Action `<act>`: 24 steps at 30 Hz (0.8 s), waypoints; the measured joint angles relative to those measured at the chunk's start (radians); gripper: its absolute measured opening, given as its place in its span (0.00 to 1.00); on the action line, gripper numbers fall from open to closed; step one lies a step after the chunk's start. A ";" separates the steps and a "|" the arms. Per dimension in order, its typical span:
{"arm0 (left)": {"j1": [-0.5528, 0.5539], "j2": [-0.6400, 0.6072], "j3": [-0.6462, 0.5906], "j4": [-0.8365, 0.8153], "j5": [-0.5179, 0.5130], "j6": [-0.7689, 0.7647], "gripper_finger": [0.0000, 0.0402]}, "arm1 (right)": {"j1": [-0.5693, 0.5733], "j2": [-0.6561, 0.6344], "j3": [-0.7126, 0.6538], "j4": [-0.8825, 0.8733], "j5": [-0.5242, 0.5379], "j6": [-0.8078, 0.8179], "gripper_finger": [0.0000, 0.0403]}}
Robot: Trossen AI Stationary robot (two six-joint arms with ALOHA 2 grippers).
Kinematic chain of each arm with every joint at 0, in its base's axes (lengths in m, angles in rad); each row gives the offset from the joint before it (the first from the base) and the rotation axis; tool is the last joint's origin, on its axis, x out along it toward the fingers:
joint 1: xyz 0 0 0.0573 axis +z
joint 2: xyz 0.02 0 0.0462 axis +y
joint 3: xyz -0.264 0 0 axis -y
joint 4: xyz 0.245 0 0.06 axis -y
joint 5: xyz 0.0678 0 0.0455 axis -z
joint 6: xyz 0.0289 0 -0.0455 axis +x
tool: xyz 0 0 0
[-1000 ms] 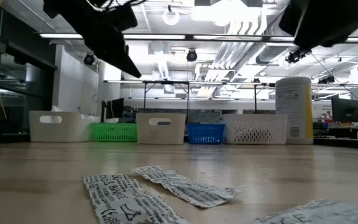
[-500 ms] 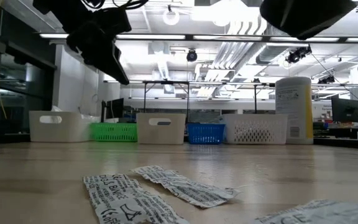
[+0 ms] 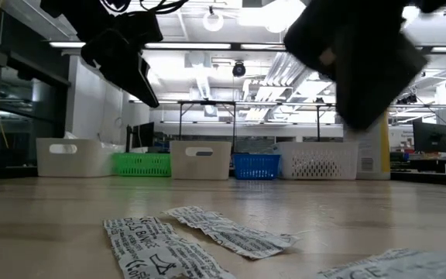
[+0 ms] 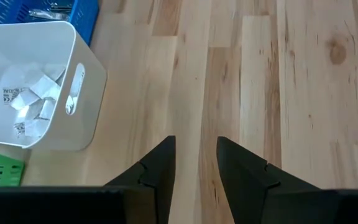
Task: Pick & Place Travel size toiletries
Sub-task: Put the white bandage into the middle white bin
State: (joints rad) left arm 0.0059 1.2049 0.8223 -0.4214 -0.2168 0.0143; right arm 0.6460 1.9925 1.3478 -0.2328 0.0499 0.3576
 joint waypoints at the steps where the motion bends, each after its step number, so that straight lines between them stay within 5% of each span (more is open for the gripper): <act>1: 0.000 0.000 0.000 0.000 0.000 0.000 0.29 | 0.002 0.012 0.003 -0.004 0.005 0.000 0.61; 16: 0.000 0.000 0.000 -0.001 -0.002 0.006 0.29 | 0.042 0.107 0.003 -0.022 0.126 0.067 0.60; 24: 0.000 0.000 0.000 -0.004 -0.002 0.006 0.29 | 0.054 0.121 0.005 -0.070 0.169 0.076 0.43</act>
State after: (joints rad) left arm 0.0061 1.2049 0.8223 -0.4254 -0.2184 0.0208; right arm 0.6998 2.1131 1.3529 -0.3024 0.2188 0.4336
